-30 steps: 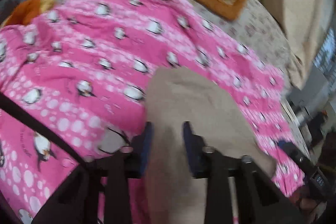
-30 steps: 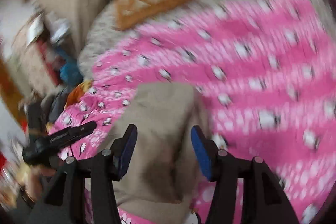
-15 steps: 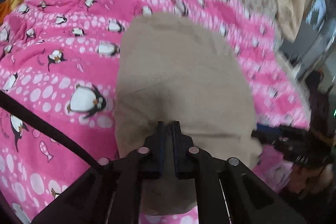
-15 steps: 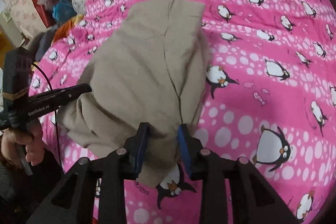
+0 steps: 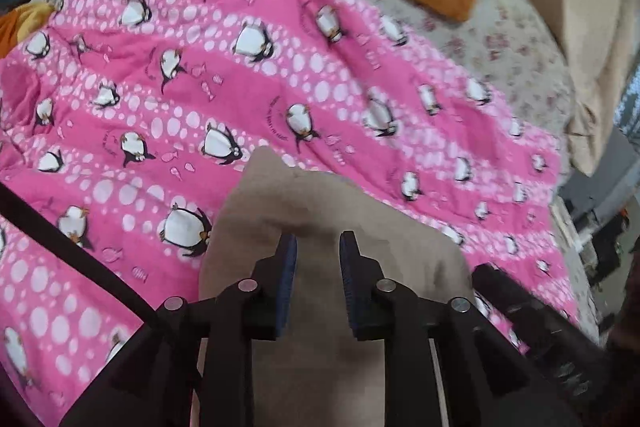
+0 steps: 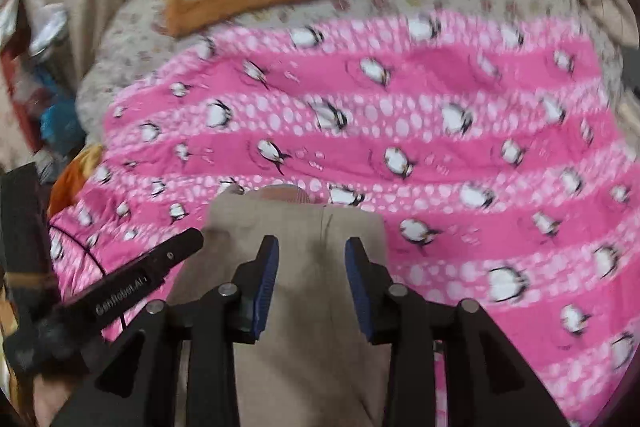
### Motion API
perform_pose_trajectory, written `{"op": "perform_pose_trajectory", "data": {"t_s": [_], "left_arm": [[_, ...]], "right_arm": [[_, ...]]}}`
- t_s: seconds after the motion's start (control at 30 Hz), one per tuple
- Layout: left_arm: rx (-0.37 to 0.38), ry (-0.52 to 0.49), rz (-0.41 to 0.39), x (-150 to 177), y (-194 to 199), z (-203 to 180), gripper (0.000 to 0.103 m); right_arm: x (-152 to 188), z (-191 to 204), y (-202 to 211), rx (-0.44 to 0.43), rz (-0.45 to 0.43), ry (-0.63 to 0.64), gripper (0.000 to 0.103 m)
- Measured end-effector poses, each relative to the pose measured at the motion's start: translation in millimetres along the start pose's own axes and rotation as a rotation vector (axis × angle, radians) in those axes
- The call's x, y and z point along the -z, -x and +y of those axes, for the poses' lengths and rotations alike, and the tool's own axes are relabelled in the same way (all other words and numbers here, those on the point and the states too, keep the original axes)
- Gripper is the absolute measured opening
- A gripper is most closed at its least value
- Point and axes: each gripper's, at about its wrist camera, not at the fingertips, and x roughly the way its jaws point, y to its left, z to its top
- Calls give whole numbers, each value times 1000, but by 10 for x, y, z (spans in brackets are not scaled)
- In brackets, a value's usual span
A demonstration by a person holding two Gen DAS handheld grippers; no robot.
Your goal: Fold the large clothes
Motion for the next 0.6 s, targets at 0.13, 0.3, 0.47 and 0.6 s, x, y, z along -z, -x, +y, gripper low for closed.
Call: {"op": "perform_pose_trajectory", "data": {"t_s": [0.13,0.3,0.47,0.6], "left_arm": [[-8,63,63,122,-356,132,6],[-82,-23,-9,328,-450,41,6],[-65,9,-4,300,-576,134,6],[-64,8,-23,364,-491,115,6]], "right_arm": [[202,-214,-484,64,78,-60,37],[342,-186,-632,127,78,-16,38],[386,-323,-760,74,112,-48,38],[444,-320,-729,53,125,-36,38]]}}
